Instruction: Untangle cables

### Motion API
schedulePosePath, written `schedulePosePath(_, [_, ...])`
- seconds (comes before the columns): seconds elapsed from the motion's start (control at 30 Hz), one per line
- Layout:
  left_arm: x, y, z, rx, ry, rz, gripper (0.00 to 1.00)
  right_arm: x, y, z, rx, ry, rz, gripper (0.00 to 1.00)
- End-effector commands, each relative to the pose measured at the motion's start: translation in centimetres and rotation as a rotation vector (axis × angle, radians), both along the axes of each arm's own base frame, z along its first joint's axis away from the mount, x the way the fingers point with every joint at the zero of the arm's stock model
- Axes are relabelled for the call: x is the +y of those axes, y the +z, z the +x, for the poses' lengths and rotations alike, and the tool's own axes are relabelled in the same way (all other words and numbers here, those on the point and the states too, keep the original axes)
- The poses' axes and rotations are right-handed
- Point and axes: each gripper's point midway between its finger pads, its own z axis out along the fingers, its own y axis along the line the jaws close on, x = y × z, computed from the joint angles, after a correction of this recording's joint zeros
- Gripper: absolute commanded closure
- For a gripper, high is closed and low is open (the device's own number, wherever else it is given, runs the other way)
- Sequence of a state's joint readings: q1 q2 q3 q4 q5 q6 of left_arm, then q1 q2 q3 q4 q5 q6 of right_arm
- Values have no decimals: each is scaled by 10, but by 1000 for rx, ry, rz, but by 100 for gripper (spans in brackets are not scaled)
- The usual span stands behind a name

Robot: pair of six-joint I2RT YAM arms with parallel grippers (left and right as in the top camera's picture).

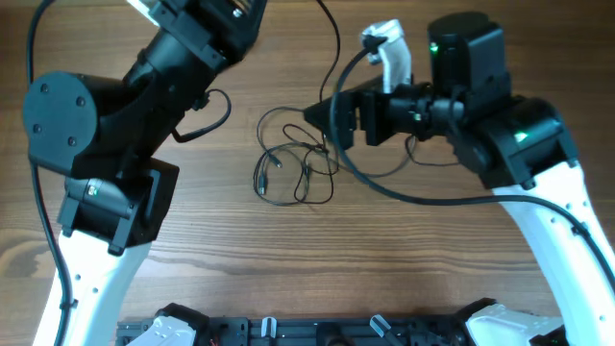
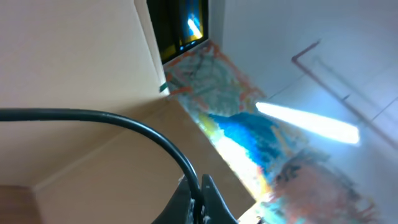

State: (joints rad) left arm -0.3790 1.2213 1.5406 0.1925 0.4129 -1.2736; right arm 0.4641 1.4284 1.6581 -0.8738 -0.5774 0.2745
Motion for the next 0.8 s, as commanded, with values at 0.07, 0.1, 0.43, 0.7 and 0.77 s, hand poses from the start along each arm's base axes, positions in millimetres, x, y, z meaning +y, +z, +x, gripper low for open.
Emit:
schedulePosePath(0.07, [5, 10, -3, 24, -18, -74, 96, 28, -31, 34, 13, -79, -52, 0])
schedulePosePath(0.1, [5, 10, -3, 24, -20, -73, 96, 30, -38, 43, 12, -93, -64, 0])
schedulePosePath(0.43, [21, -40, 31, 230, 61, 21, 96, 28, -25, 46, 23, -155, -15, 96])
schedulePosePath(0.7, [127, -202, 74, 692, 639, 503, 96, -13, 81, 20, -164, -285, 188, 96])
schedulePosePath(0.77, [165, -263, 64, 921, 813, 679, 96, -43, 121, 20, -237, -442, 290, 96])
